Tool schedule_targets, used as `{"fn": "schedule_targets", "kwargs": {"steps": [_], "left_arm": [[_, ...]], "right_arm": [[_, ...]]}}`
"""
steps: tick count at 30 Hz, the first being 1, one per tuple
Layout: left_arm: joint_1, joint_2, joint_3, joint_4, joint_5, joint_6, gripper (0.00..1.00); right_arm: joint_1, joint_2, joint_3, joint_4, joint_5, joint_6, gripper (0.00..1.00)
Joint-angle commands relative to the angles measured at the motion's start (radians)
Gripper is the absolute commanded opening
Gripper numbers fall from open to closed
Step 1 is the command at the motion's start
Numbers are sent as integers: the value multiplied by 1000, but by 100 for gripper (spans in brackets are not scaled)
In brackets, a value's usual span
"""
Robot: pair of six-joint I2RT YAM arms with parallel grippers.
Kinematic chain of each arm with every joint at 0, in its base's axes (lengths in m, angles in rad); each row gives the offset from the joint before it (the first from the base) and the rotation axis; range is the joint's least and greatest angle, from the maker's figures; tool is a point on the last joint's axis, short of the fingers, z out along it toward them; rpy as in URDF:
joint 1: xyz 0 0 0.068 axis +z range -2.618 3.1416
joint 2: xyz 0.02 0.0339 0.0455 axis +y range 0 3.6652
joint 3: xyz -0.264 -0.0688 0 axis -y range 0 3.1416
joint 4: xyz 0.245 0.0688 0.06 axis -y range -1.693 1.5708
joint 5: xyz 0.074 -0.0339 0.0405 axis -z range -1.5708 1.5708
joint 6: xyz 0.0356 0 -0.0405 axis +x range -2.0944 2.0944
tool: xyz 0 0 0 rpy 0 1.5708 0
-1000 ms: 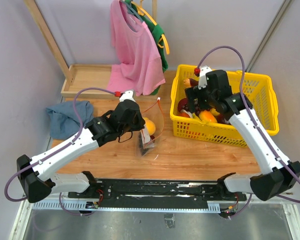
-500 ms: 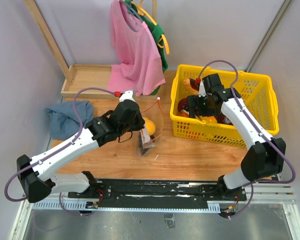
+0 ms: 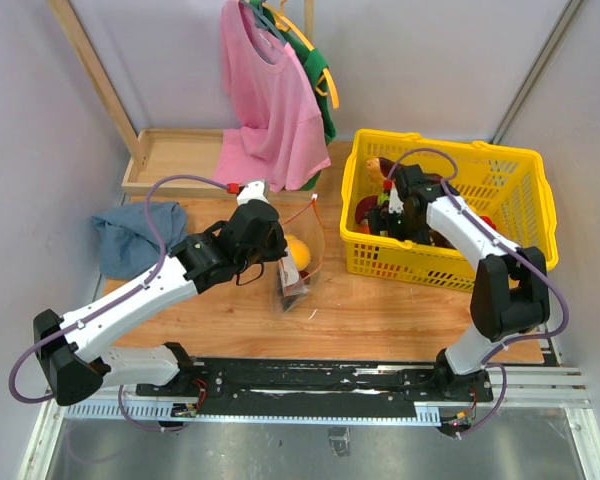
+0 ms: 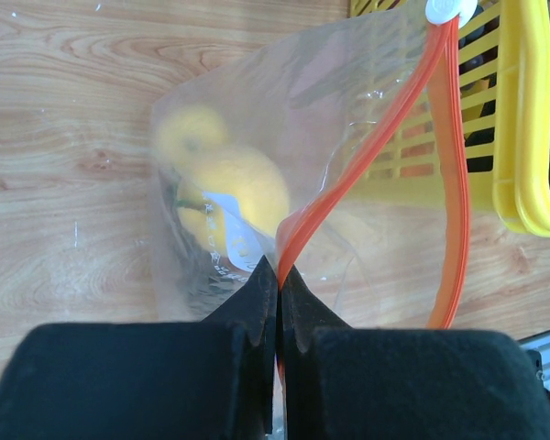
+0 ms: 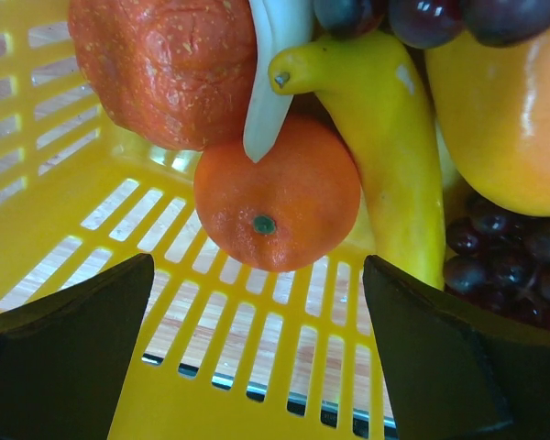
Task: Place the food in the zip-top bag and seal the zipper
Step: Pick up the fake fruit from the bin.
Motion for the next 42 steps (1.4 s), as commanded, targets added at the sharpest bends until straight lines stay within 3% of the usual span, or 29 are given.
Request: {"fn": "schedule_targets", "kwargs": {"steps": [1,15,21,23,30,42], "left_arm": [[7,-10,4,-7,-34,0,0],[6,-3,6,-13,-39,1,0],[6,-10,1,-16,-42,-1,0],[7,-14,-2,-14,-44,-5,0],[6,-16,-5,-9,-34,-5,0],[6,-21,-5,4,-18,-4,0]], "right_arm": [[-2,36,-34,3,-43,-3,98],[-4,129,-80,90,-1,5,92],[-4,101,-63,71,149,18,79],[-11,86,-49,63,185,20,71],[-13,-6,-37,70,194,16,50],[9,-222,68,24,245,8,43]]}}
